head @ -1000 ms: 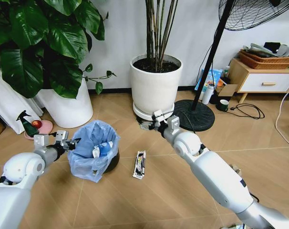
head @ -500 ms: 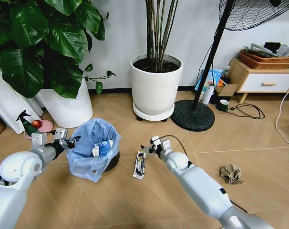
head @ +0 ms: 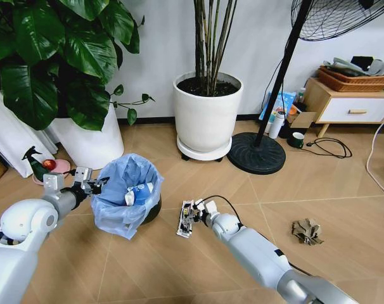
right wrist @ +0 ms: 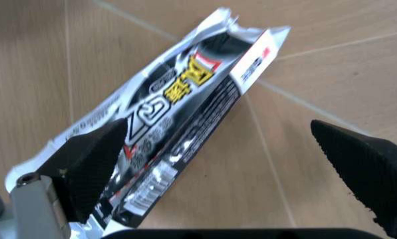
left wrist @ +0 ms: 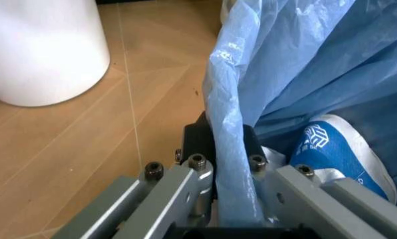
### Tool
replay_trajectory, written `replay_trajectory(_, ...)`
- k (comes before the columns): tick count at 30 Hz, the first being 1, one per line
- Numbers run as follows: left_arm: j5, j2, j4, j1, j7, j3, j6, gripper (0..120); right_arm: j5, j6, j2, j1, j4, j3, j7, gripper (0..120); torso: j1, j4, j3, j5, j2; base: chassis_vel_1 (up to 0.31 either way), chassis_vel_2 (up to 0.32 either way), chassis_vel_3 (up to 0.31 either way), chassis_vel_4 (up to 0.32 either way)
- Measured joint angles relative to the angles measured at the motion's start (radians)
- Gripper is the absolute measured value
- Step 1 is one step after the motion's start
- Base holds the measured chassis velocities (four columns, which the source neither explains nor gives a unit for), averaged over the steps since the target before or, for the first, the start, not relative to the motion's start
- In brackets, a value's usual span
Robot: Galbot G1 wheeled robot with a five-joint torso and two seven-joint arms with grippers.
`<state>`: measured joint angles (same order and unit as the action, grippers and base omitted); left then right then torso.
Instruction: Pick up the trash bin and place the garbage on the floor into it.
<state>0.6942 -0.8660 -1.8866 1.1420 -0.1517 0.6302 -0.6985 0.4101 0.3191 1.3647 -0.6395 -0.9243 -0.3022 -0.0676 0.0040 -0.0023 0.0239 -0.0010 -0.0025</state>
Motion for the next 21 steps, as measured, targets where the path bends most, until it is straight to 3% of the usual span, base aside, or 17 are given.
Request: replay_trajectory(21,0.0,0.003,-0.002,-0.019,-0.008,-0.018,0.006,0,-0.039,0.0,0.097,0.018,0.161,0.062,0.031,100,0.0,0.0,0.0,0.0001,0.0,0.0,0.0,0.0,0.0)
